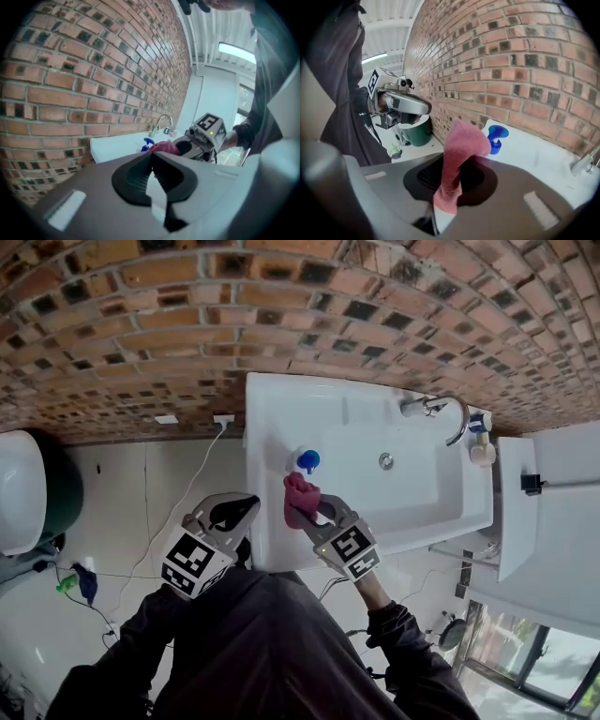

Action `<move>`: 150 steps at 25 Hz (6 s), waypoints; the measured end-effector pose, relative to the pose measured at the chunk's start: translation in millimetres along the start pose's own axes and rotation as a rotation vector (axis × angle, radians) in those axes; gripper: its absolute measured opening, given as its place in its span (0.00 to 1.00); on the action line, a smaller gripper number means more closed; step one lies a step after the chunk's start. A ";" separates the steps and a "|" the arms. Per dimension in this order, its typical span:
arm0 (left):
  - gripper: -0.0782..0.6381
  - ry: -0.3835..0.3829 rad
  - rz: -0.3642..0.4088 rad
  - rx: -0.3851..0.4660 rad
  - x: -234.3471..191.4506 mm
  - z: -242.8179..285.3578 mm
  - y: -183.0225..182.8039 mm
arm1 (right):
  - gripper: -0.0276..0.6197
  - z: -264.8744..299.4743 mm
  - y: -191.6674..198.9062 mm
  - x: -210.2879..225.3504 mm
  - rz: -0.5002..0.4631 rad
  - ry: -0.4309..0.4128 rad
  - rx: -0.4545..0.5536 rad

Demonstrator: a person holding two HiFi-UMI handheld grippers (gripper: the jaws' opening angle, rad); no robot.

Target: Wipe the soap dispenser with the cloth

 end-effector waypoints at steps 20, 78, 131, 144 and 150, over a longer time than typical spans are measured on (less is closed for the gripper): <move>0.11 -0.097 -0.022 -0.042 -6.6 -17.0 1.6 | 0.14 104.8 81.9 43.0 0.515 -0.259 -0.167; 0.48 0.080 0.425 -0.560 -18.0 168.1 10.3 | 0.14 1.7 110.4 89.1 0.522 -0.183 -0.045; 0.35 0.120 0.251 -0.483 8.3 141.6 12.9 | 0.14 12.9 53.9 63.6 -0.102 -0.173 -0.279; 0.31 0.198 0.417 -0.530 12.2 144.1 11.8 | 0.14 0.2 54.8 68.7 0.268 -0.265 -0.083; 0.31 0.201 0.414 -0.518 12.3 143.5 12.8 | 0.14 19.3 47.7 82.9 0.593 -0.468 0.051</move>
Point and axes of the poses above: the fingertips, and each gripper's own axes: z forward along the fingers, x to its right, y out of its underside, the point moved 5 cm from there along -z, backward along the fingers, and after that the axes turned 4 degrees about -x, right-handed, at the moved point
